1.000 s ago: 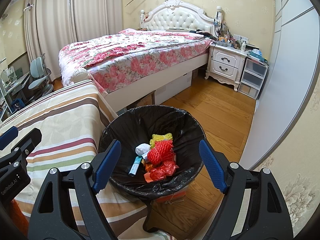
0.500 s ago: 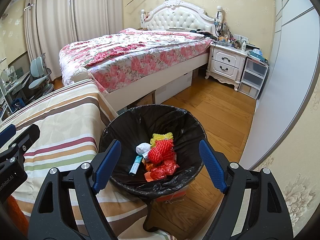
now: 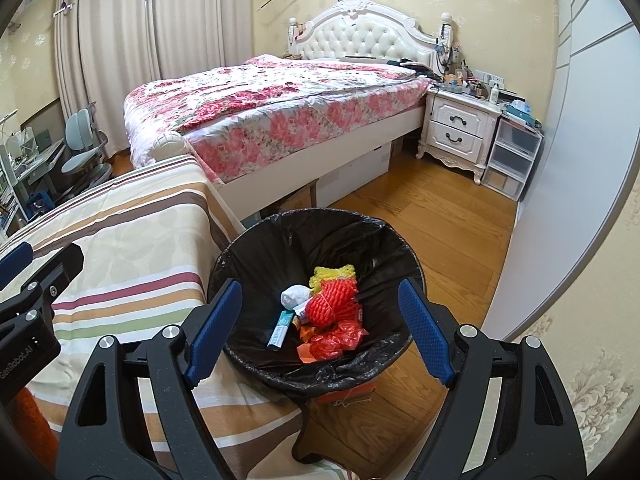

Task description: Collect trash

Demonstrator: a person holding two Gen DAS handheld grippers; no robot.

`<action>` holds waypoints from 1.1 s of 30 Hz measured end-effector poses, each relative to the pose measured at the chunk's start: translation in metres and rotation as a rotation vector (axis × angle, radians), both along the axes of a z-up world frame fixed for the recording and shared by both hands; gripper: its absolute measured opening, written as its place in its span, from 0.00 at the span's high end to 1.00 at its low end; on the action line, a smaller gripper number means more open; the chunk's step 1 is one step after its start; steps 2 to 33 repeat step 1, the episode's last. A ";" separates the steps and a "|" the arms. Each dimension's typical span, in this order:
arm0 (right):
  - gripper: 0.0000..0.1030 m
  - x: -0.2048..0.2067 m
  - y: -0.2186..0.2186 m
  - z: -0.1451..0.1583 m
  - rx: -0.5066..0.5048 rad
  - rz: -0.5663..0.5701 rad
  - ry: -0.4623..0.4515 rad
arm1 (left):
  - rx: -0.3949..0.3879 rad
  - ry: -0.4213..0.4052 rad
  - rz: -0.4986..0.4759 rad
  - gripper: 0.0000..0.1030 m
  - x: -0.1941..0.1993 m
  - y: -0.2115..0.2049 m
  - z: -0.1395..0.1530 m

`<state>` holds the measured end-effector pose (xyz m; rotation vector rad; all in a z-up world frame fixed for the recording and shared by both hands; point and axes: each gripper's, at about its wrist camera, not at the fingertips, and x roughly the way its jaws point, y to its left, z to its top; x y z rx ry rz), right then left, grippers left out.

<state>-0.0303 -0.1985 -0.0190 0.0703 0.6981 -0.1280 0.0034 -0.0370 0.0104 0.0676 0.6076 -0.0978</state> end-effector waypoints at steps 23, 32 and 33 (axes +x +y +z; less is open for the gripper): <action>0.24 0.001 0.003 0.000 0.000 0.008 0.002 | -0.004 0.009 0.010 0.17 0.003 0.003 -0.001; 0.24 0.001 0.003 0.000 0.000 0.008 0.002 | -0.004 0.009 0.010 0.17 0.003 0.003 -0.001; 0.24 0.001 0.003 0.000 0.000 0.008 0.002 | -0.004 0.009 0.010 0.17 0.003 0.003 -0.001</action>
